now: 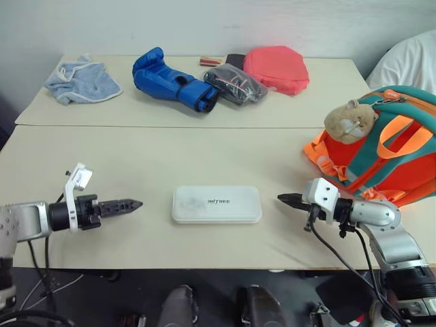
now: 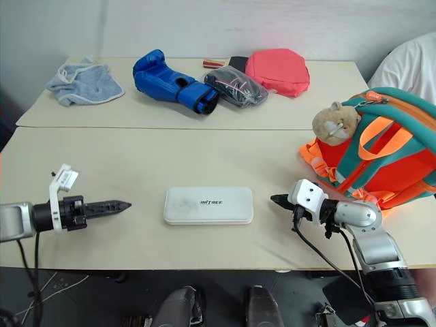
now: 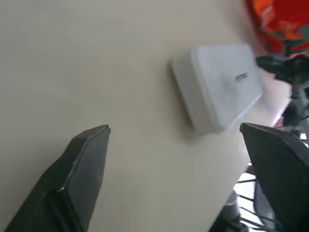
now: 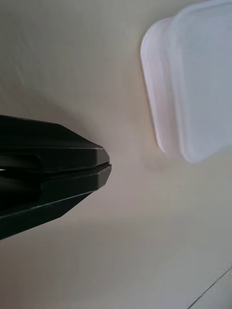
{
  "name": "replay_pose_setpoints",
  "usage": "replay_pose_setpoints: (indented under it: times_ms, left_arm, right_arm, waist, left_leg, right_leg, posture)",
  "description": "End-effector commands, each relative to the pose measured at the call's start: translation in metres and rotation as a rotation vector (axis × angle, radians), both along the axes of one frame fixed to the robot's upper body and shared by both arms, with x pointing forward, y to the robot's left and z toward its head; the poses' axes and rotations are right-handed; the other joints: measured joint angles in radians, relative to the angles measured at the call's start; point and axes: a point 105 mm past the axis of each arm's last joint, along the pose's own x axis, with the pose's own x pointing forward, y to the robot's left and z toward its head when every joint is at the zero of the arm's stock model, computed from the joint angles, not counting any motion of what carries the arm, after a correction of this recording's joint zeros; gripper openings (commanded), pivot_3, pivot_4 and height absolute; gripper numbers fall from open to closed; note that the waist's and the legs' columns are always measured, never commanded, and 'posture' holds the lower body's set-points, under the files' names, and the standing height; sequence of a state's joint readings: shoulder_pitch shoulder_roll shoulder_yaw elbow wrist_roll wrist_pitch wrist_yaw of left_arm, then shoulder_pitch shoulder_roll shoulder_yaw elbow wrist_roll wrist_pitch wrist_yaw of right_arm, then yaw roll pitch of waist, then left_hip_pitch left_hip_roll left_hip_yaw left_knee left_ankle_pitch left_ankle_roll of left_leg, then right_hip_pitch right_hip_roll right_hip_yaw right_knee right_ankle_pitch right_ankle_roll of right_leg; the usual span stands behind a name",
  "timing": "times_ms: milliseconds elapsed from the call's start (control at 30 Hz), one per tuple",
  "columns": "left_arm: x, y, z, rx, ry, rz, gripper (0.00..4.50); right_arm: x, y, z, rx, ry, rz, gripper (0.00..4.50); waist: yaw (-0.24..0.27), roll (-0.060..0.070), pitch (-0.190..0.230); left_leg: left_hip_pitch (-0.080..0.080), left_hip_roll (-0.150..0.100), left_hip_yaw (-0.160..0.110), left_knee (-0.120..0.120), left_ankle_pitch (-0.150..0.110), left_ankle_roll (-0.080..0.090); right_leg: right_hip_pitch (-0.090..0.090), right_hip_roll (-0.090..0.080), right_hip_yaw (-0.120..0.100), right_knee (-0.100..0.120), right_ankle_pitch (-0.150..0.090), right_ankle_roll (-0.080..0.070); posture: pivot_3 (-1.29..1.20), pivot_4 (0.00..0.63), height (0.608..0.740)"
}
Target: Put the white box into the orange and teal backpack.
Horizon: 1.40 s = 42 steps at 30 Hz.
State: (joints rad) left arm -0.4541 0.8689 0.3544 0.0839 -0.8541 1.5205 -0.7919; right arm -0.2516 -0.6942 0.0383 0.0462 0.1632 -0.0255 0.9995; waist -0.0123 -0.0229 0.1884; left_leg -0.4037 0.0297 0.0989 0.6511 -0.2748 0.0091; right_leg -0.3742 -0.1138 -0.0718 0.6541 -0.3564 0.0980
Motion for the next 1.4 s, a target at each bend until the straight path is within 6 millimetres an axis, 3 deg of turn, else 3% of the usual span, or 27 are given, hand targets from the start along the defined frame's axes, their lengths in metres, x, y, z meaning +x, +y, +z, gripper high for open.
replay_pose_setpoints:
  times_ms: [33, 133, 400, 667, 767, 1067, 1133, 1233, 1333, 1400]
  left_arm:
    - [0.009, -0.019, -0.015, -0.019, 0.153, -0.029, 4.46]
    - [0.013, -0.036, -0.021, -0.029, 0.206, -0.087, 4.46]
    - [0.014, -0.061, -0.041, -0.04, 0.325, -0.139, 4.46]
    - [0.025, -0.088, -0.037, -0.186, 0.335, -0.149, 4.46]
    - [0.019, -0.098, -0.037, -0.217, 0.342, -0.198, 3.9]
    - [0.02, -0.104, -0.012, -0.335, 0.285, -0.229, 1.36]
    - [0.018, -0.103, -0.003, -0.361, 0.221, -0.232, 1.22]
    - [0.014, -0.097, 0.008, -0.36, 0.102, -0.217, 1.22]
    - [0.001, -0.092, 0.007, -0.201, -0.075, -0.237, 1.22]
    - [-0.005, -0.09, 0.017, -0.208, -0.294, -0.275, 1.22]
  right_arm:
    - [-0.002, 0.012, 0.003, 0.008, -0.026, 0.048, 0.0]
    - [-0.004, 0.02, -0.001, 0.007, -0.016, 0.072, 0.0]
    - [-0.005, 0.042, -0.008, 0.012, -0.01, 0.13, 0.0]
    - [0.002, 0.056, -0.014, 0.02, -0.014, 0.149, 0.0]
    - [0.003, 0.06, -0.014, 0.021, -0.017, 0.163, 0.0]
    - [-0.001, 0.047, -0.011, 0.057, -0.008, 0.138, 0.0]
    - [-0.01, 0.039, -0.007, 0.1, 0.012, 0.133, 0.0]
    - [-0.02, 0.017, 0.006, 0.214, 0.009, 0.036, 0.55]
    - [-0.034, -0.012, 0.015, 0.255, -0.017, -0.089, 1.52]
    - [-0.045, -0.035, 0.018, 0.28, -0.029, -0.199, 2.17]
  waist:
    - [0.004, 0.0, 0.0]
    - [-0.005, 0.0, 0.0]
    - [-0.012, 0.0, 0.0]
    - [0.013, 0.0, 0.0]
    - [0.011, 0.0, 0.0]
    - [0.01, -0.001, 0.0]
    - [0.01, -0.001, 0.0]
    - [0.01, -0.001, 0.0]
    - [0.008, -0.001, 0.0]
    - [0.008, -0.001, 0.0]
  left_leg:
    - [0.0, 0.0, 0.0, 0.001, 0.0, 0.0]
    - [0.0, 0.0, 0.002, 0.001, 0.001, 0.0]
    - [0.0, 0.001, 0.001, 0.001, 0.001, -0.001]
    - [0.0, -0.001, -0.001, 0.007, 0.001, 0.0]
    - [0.0, -0.001, -0.002, 0.008, 0.001, 0.0]
    - [0.0, 0.0, -0.003, 0.008, 0.001, 0.0]
    - [-0.001, 0.0, -0.003, 0.008, 0.001, 0.0]
    - [-0.002, 0.0, -0.003, 0.008, 0.001, 0.0]
    - [-0.002, 0.0, -0.003, 0.007, 0.001, -0.001]
    - [-0.001, 0.0, -0.001, 0.006, 0.001, -0.001]
  right_leg:
    - [0.0, 0.001, 0.0, 0.001, 0.0, 0.0]
    - [-0.001, 0.001, 0.002, 0.001, 0.0, 0.0]
    - [-0.001, 0.001, 0.003, 0.002, 0.0, 0.0]
    - [0.001, 0.0, 0.002, 0.003, 0.0, 0.0]
    - [0.002, -0.001, 0.001, 0.004, 0.0, 0.0]
    - [0.002, 0.0, 0.001, 0.004, 0.0, 0.0]
    - [0.002, 0.0, 0.0, 0.004, 0.0, 0.0]
    - [0.001, 0.0, 0.0, 0.003, 0.0, 0.0]
    - [0.001, 0.0, 0.0, 0.003, 0.0, 0.0]
    - [0.001, 0.001, 0.001, 0.0, 0.0, 0.0]
  posture:
    - [0.0, 0.15, 0.74]
    - [0.0, 0.15, 0.74]
    - [0.0, 0.15, 0.74]
    - [0.0, 0.15, 0.74]
    - [0.0, 0.15, 0.74]
    - [0.0, 0.15, 0.74]
    - [0.0, 0.15, 0.74]
    - [0.0, 0.15, 0.74]
    - [0.0, 0.15, 0.74]
    - [0.0, 0.15, 0.74]
